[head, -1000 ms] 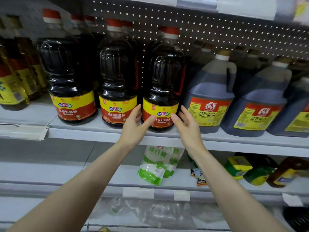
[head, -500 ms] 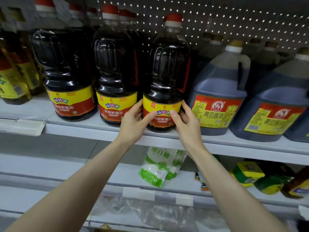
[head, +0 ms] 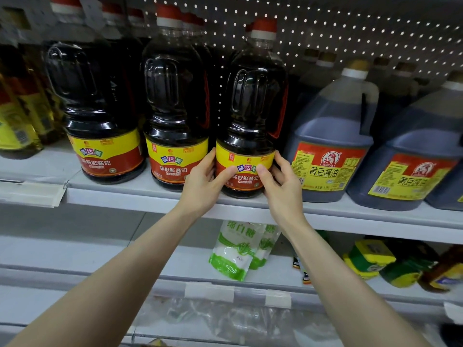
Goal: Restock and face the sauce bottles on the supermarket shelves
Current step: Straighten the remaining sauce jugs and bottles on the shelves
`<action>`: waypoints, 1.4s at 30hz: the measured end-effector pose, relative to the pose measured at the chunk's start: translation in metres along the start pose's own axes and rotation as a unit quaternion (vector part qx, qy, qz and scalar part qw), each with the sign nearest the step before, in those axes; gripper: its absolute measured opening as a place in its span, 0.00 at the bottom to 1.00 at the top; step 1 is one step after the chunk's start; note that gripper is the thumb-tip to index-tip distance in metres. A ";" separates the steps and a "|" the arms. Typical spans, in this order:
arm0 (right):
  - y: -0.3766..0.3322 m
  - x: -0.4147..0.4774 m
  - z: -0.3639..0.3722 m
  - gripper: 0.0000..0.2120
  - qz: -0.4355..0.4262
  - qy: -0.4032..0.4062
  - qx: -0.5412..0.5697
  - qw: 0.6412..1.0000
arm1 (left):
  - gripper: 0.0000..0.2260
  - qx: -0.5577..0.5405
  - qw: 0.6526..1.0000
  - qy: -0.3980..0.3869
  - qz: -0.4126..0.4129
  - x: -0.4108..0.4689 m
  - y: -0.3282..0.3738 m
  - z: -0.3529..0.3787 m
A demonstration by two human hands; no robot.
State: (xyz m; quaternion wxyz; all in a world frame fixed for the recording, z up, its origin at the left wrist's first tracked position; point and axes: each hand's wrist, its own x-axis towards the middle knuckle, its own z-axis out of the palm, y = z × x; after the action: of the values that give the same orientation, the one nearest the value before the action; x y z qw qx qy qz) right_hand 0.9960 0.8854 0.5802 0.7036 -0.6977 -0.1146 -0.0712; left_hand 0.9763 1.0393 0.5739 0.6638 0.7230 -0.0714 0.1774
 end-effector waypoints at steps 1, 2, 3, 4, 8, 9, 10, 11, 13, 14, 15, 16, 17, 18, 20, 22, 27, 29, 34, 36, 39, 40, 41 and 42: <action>-0.001 0.000 0.001 0.27 -0.003 0.001 -0.002 1.000 | 0.22 0.000 1.000 -0.005 0.000 0.000 0.000 0.000; -0.001 -0.001 0.002 0.26 -0.006 0.002 -0.005 1.000 | 0.22 0.001 1.000 -0.009 -0.001 0.001 0.000 -0.001; -0.001 -0.001 0.003 0.26 -0.010 0.003 -0.010 1.000 | 0.21 0.002 1.000 -0.012 -0.002 0.001 -0.001 -0.001; -0.002 -0.001 0.003 0.26 -0.013 0.005 -0.014 1.000 | 0.21 0.003 1.000 -0.014 -0.003 0.002 -0.001 -0.001; -0.001 0.000 0.002 0.26 -0.007 0.002 -0.013 1.000 | 0.22 0.004 1.000 -0.009 -0.001 0.001 -0.003 -0.002; -0.001 0.001 0.002 0.27 -0.003 0.000 -0.011 1.000 | 0.22 0.004 1.000 -0.007 0.000 0.001 -0.004 -0.001; 0.000 0.001 0.001 0.27 0.002 -0.001 -0.009 1.000 | 0.22 0.003 1.000 -0.005 0.002 0.001 -0.004 -0.001; 0.000 0.002 0.001 0.27 0.006 -0.002 -0.005 1.000 | 0.21 0.004 1.000 -0.002 0.002 0.001 -0.004 0.000; 0.000 0.003 0.001 0.27 0.010 -0.004 0.001 1.000 | 0.20 0.005 1.000 0.003 0.003 0.001 -0.004 0.000; 0.000 0.003 0.001 0.26 0.011 -0.004 0.002 1.000 | 0.21 0.006 1.000 0.004 0.003 0.001 -0.004 0.000; 0.000 0.002 0.001 0.26 0.011 -0.004 0.001 1.000 | 0.21 0.008 1.000 0.006 0.002 0.001 -0.004 0.000; -0.001 0.002 0.001 0.26 0.010 -0.003 0.001 1.000 | 0.22 0.010 1.000 0.005 0.001 0.001 -0.004 0.000; -0.001 0.001 0.002 0.26 0.009 -0.003 0.000 1.000 | 0.23 0.011 1.000 0.005 0.001 0.001 -0.004 -0.001; -0.001 0.001 0.002 0.26 0.008 -0.003 -0.001 1.000 | 0.23 0.012 1.000 0.003 0.000 0.000 -0.004 -0.001; -0.001 0.000 0.002 0.26 0.007 -0.004 -0.002 1.000 | 0.23 0.015 1.000 0.000 -0.003 0.000 -0.003 0.000; -0.001 0.000 0.002 0.27 0.006 -0.006 -0.004 1.000 | 0.23 0.022 1.000 -0.003 -0.007 -0.001 -0.001 0.000; -0.008 -0.005 0.003 0.27 0.014 -0.010 0.002 1.000 | 0.22 0.048 0.999 -0.004 -0.022 -0.002 0.006 -0.001; -0.012 -0.008 0.002 0.26 0.015 -0.016 0.001 1.000 | 0.21 0.064 0.997 0.025 -0.026 -0.005 0.008 0.000; -0.020 -0.024 -0.017 0.24 0.027 0.022 -0.034 0.999 | 0.14 0.128 0.982 0.132 -0.048 -0.021 0.020 0.007; -0.021 -0.029 -0.034 0.20 0.023 0.049 -0.051 0.997 | 0.09 0.132 0.980 0.143 -0.039 -0.029 0.029 0.016; -0.025 -0.036 -0.060 0.11 0.013 0.081 -0.063 0.995 | 0.09 0.118 0.986 0.114 -0.031 -0.037 0.038 0.036; -0.026 -0.037 -0.068 0.10 0.010 0.089 -0.069 0.994 | 0.09 0.111 0.988 0.100 -0.033 -0.038 0.040 0.044; -0.027 -0.039 -0.076 0.11 0.007 0.097 -0.078 0.992 | 0.09 0.103 0.990 0.088 -0.035 -0.038 0.041 0.052; -0.029 -0.040 -0.084 0.12 0.004 0.104 -0.087 0.991 | 0.10 0.096 0.992 0.076 -0.039 -0.037 0.042 0.060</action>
State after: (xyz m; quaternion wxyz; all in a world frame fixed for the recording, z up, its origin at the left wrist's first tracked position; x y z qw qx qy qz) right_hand 0.9555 0.7988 0.5975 0.6486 -0.7455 -0.0309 -0.1502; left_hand 0.9376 0.9707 0.5967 0.6009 0.7703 0.0246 0.2121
